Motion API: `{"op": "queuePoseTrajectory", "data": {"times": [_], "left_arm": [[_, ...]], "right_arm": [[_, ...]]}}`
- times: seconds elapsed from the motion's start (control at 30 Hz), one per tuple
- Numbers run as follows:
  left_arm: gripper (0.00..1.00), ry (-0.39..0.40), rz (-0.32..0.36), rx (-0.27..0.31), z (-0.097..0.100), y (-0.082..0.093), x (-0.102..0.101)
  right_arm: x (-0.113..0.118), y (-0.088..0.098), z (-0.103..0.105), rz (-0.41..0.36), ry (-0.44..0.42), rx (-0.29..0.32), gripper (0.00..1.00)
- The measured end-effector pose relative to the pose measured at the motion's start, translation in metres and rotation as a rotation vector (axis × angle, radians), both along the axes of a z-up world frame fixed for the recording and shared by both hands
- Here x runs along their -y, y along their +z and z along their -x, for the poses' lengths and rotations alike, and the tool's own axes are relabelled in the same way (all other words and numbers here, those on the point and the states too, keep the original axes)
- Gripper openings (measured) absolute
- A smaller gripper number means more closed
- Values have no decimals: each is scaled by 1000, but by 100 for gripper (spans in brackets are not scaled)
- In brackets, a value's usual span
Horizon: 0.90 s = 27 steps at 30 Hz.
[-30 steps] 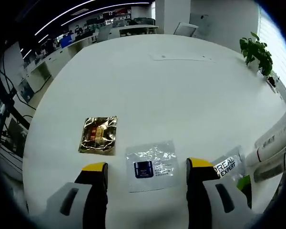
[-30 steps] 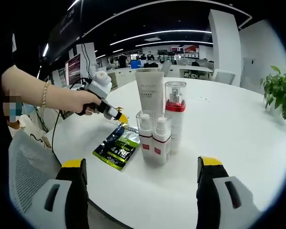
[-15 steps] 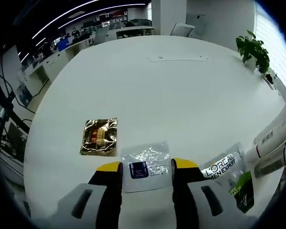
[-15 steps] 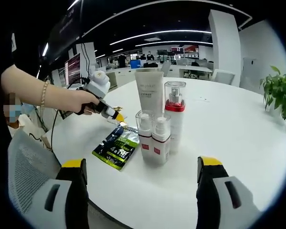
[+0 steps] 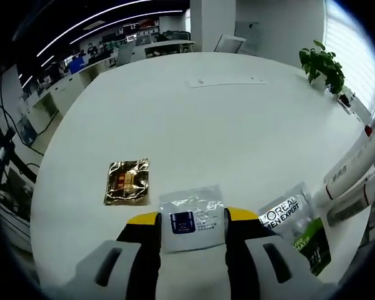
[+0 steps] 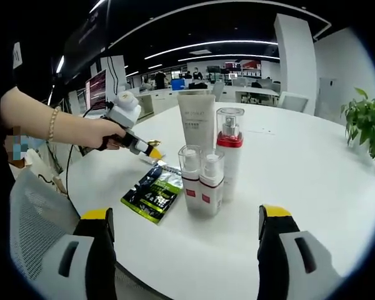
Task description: Arrange the skincare products in the storage area until every visible bottle or jar stands upright without overlapping.
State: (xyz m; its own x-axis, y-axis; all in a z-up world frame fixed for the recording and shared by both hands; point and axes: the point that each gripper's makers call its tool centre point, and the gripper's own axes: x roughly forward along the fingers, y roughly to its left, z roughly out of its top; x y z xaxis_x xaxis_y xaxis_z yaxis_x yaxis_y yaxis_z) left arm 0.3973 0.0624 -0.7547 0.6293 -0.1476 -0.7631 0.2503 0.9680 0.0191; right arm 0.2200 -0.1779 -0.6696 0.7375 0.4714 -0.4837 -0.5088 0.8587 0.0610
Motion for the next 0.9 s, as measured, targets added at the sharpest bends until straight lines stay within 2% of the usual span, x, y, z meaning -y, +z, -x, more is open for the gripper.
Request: {"op": "queuePoseTrajectory", "data": {"times": [0.2, 0.33, 0.5, 0.9], "left_arm": [[37, -24, 11, 34, 5, 10, 2], [37, -37, 11, 46, 16, 20, 3], [37, -52, 24, 66, 16, 27, 5], [37, -91, 63, 105, 42, 47, 14]], "right_arm": [[0, 1, 0, -1, 3, 5, 95], [-1, 1, -1, -1, 3, 9, 95], [-1, 2, 0, 0, 5, 14, 95], [-2, 5, 1, -2, 11, 30, 93]]}}
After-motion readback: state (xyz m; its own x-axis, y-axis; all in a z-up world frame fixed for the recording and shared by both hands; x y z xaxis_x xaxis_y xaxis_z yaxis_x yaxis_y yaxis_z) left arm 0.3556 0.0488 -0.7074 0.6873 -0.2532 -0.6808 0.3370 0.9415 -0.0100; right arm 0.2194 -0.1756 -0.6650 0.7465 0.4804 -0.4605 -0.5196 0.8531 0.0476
